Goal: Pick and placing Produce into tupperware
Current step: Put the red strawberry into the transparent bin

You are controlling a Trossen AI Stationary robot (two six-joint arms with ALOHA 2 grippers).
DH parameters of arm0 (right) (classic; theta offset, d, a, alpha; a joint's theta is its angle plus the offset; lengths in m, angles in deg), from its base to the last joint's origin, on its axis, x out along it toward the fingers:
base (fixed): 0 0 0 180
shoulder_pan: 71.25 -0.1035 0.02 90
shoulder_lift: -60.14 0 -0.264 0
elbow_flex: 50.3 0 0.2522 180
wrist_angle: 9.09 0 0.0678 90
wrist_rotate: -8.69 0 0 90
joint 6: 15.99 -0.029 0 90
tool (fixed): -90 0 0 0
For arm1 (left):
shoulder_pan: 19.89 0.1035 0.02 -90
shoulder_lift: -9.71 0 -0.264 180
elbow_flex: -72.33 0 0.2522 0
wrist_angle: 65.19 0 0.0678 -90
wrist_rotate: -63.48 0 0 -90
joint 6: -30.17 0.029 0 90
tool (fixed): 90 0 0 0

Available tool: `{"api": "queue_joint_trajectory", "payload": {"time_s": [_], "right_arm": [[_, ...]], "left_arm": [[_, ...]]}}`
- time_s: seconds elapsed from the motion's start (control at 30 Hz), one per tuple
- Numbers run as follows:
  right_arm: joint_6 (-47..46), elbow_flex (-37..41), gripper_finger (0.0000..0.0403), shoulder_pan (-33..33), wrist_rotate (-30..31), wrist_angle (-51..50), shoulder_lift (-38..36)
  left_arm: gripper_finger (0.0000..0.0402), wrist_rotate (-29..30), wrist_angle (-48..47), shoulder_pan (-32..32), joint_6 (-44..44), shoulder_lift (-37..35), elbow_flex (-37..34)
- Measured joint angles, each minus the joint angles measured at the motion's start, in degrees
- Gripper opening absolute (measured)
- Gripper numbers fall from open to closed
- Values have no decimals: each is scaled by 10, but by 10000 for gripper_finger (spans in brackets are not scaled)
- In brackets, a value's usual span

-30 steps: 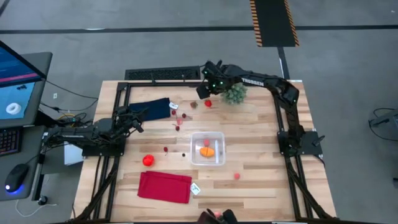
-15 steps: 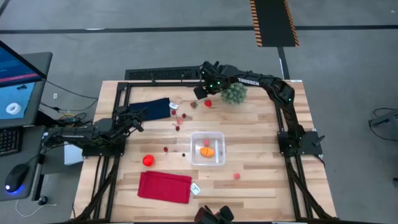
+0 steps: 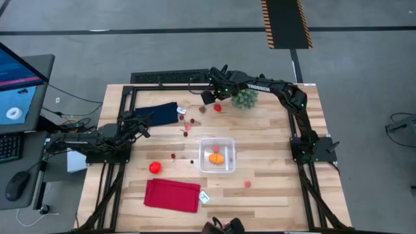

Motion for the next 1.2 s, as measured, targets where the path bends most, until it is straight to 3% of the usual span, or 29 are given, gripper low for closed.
{"api": "queue_joint_trajectory", "payload": {"time_s": [0.1, 0.27, 1.2], "right_arm": [[-5, 0, 264, -6, 11, 7, 0], [-3, -3, 264, -27, 91, 14, 0], [-30, -7, 264, -11, 36, 17, 48]], "left_arm": [[0, 3, 0, 0, 2, 0, 0], [0, 5, 0, 0, 2, 0, 0], [0, 5, 0, 0, 2, 0, 0]]}}
